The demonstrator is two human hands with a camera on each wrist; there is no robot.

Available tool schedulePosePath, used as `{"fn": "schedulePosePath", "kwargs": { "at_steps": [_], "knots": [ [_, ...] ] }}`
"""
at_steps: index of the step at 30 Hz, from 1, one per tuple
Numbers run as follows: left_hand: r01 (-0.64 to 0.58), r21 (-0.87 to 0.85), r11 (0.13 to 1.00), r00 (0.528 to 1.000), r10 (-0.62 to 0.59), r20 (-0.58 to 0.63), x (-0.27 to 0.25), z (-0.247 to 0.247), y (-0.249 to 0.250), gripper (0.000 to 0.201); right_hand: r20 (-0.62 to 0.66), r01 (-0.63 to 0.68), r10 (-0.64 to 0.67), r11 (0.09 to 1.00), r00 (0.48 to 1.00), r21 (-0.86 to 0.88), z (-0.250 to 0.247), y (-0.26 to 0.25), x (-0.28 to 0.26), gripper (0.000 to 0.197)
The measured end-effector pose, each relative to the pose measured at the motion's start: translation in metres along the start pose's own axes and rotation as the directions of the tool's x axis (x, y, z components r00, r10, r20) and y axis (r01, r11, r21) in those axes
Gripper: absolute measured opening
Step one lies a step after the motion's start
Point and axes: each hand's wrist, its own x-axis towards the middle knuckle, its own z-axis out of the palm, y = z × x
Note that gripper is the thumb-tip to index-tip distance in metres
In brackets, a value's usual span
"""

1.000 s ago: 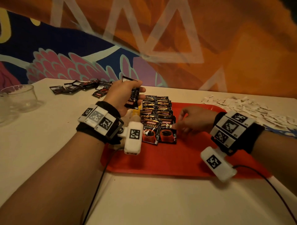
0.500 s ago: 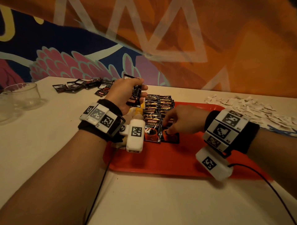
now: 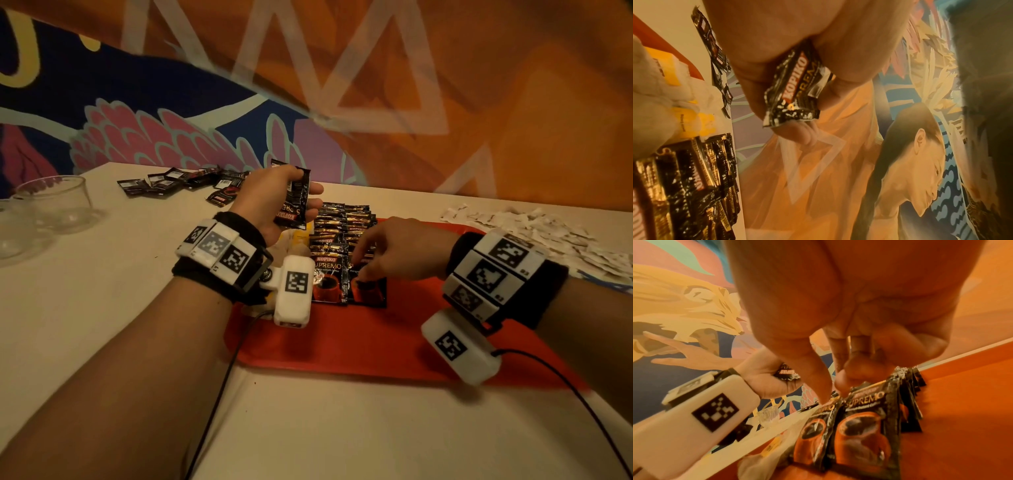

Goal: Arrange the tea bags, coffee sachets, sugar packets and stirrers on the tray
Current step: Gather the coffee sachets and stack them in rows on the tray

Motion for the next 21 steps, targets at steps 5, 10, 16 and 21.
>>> {"fn": "schedulePosePath", "kwargs": {
  "at_steps": [5, 10, 16, 21],
  "knots": [
    [-0.035, 0.01, 0.999, 0.999, 0.034, 0.012, -0.001, 0.004, -0.001, 0.023, -0.141, 0.069, -0.038, 0.973, 0.989, 0.222, -0.009, 0.005, 0.004, 0.01],
    [-0.056, -0.028, 0.998, 0.997, 0.057, 0.047, -0.006, 0.011, -0.005, 0.019, -0.345, 0.182, -0.025, 0.885, 0.938, 0.429, -0.01, -0.003, 0.014, 0.032],
    [-0.134, 0.047, 0.99, 0.979, 0.125, 0.163, -0.014, 0.017, -0.007, 0.024, -0.408, 0.307, -0.106, 0.829, 0.907, 0.468, -0.008, -0.013, 0.021, 0.009],
    [-0.101, -0.015, 0.995, 0.994, 0.101, 0.034, -0.009, 0.013, -0.001, 0.061, -0.595, 0.348, -0.06, 0.855, 0.802, 0.383, -0.014, -0.004, 0.022, 0.008]
  ]
}}
